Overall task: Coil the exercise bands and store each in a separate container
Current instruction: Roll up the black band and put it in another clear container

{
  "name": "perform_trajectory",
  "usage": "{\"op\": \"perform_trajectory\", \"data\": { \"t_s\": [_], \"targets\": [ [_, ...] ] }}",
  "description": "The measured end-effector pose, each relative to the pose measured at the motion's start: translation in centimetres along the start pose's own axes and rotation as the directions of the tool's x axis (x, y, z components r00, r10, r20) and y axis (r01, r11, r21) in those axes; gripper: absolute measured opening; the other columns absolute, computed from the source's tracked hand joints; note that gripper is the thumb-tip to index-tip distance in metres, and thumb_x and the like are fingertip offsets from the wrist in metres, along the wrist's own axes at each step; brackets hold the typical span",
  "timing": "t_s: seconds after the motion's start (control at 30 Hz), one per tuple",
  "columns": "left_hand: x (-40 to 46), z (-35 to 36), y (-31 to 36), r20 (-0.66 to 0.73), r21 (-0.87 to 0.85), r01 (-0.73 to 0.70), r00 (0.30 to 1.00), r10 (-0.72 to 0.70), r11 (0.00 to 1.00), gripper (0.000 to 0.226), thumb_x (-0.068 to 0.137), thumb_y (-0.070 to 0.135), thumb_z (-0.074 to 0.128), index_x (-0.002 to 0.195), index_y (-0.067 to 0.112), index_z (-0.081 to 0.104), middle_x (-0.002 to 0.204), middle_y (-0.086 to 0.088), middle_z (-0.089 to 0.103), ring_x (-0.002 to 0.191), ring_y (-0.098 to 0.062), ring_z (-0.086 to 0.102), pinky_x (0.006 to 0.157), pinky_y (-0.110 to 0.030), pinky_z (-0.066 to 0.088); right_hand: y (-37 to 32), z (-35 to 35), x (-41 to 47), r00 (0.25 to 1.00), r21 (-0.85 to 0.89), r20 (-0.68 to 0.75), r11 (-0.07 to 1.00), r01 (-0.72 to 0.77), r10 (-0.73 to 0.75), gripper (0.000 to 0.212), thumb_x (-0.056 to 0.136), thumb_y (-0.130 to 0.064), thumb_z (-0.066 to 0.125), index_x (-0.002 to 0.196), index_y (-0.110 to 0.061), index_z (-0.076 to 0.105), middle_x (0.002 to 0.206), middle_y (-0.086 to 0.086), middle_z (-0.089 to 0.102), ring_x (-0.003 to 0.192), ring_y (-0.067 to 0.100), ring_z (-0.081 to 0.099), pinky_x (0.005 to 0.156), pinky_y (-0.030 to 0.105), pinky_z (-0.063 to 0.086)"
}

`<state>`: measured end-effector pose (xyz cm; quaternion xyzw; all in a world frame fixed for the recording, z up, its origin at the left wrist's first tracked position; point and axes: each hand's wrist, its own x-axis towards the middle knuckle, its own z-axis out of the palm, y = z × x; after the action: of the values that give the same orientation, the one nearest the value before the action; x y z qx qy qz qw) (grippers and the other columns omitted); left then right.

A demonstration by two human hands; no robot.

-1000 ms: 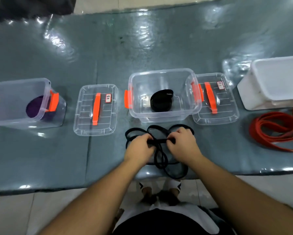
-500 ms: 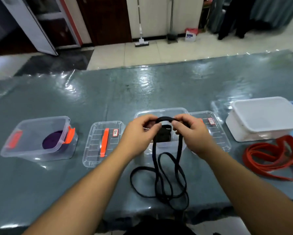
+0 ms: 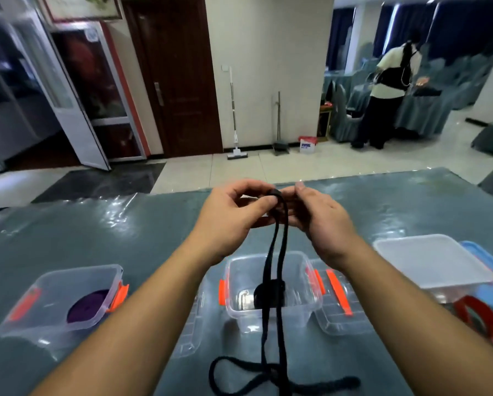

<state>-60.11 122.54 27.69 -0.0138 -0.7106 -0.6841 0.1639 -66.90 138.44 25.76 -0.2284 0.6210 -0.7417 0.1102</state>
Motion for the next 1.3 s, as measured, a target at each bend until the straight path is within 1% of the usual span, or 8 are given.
{"op": "perform_trajectory", "data": {
  "t_s": [0.07,0.17,0.4,0.67,0.83,0.97,1.13,1.3],
  "targets": [
    [0.3,0.6,1.8,0.01,-0.007,-0.02,1.0,0.02,1.0,0.013,0.095,-0.002,0.069,0.108,-0.003,0.071,0.102,-0.026,0.075,0.089,-0.024,0.076,0.079,-0.034,0.065,-1.5,0.5,0.6,1.0,0.002,-0.017,1.0,0.001,-0.001,0.042,0.111,-0.032,0.044,0.098,-0.015,0.08,0.105,0.015,0.08,0.101,0.024,0.076,0.094,0.041,0.058],
    [0.6,1.2,4.2,-0.057,0.11,-0.113,0.991,0.12,0.987,0.012,0.092,0.005,0.075,0.104,0.004,0.074,0.095,-0.017,0.078,0.084,-0.025,0.077,0.078,-0.039,0.066,-3.6,1.0,1.1,0.999,0.083,0.035,0.996,-0.01,0.007,0.046,0.109,-0.04,0.045,0.102,-0.01,0.079,0.105,0.025,0.077,0.088,0.034,0.076,0.086,0.052,0.063],
    [1.6,0.3,8.1,-0.002,0.347,-0.318,0.94,0.34,0.882,0.019,0.092,0.008,0.077,0.108,0.019,0.079,0.093,0.002,0.076,0.084,-0.017,0.071,0.068,-0.027,0.061,-6.4,1.3,1.8,0.999,0.012,0.046,1.0,0.006,-0.006,0.052,0.11,-0.045,0.044,0.071,-0.026,0.074,0.055,-0.001,0.047,0.046,0.013,0.04,0.048,0.027,0.038],
    [2.5,-1.3,12.9,0.383,0.695,-0.591,0.787,0.484,0.41,0.029,0.096,0.012,0.072,0.122,0.023,0.075,0.113,0.013,0.074,0.104,-0.004,0.067,0.09,-0.031,0.056,-9.9,1.3,2.6,0.998,0.008,0.067,1.0,-0.007,0.006,0.045,0.11,-0.045,0.044,0.084,-0.014,0.063,0.057,-0.002,0.045,0.047,0.011,0.033,0.048,0.026,0.029],
    [3.0,-1.8,15.2,0.468,0.692,-0.643,0.745,0.475,0.327,0.035,0.095,0.01,0.073,0.125,0.026,0.073,0.112,0.016,0.072,0.104,-0.004,0.067,0.09,-0.027,0.055,-11.5,1.2,2.8,0.992,0.073,0.124,0.997,-0.016,0.007,0.044,0.11,-0.044,0.044,0.085,-0.013,0.063,0.059,-0.004,0.05,0.046,0.01,0.032,0.045,0.023,0.03],
    [3.6,-1.8,15.8,0.46,0.709,-0.649,0.722,0.517,0.275,0.023,0.093,0.015,0.077,0.115,0.023,0.077,0.103,0.012,0.075,0.094,-0.007,0.07,0.084,-0.031,0.057,-11.7,1.3,2.8,0.99,0.023,0.141,1.0,0.017,-0.02,0.047,0.109,-0.045,0.045,0.083,-0.013,0.067,0.058,-0.001,0.051,0.049,0.014,0.041,0.051,0.026,0.038],
    [4.4,-2.3,16.5,0.461,0.724,-0.664,0.668,0.585,0.188,0.016,0.09,0.018,0.08,0.106,0.022,0.078,0.095,0.011,0.075,0.088,-0.008,0.068,0.078,-0.032,0.057,-13.3,0.8,2.8,0.966,-0.055,0.183,0.979,0.195,-0.182,0.03,0.108,-0.023,0.055,0.096,-0.017,0.082,0.092,0.012,0.079,0.083,0.024,0.076,0.08,0.033,0.064],
    [4.9,-2.3,16.4,0.36,0.747,-0.658,0.518,0.776,0.093,0.015,0.091,0.017,0.08,0.105,0.014,0.078,0.094,0.003,0.075,0.086,-0.016,0.069,0.076,-0.036,0.058,-14.6,0.4,2.9,0.95,-0.053,0.218,0.969,0.241,-0.224,0.023,0.103,-0.019,0.062,0.095,-0.004,0.079,0.091,0.017,0.08,0.084,0.03,0.079,0.074,0.033,0.064]
  ]
}}
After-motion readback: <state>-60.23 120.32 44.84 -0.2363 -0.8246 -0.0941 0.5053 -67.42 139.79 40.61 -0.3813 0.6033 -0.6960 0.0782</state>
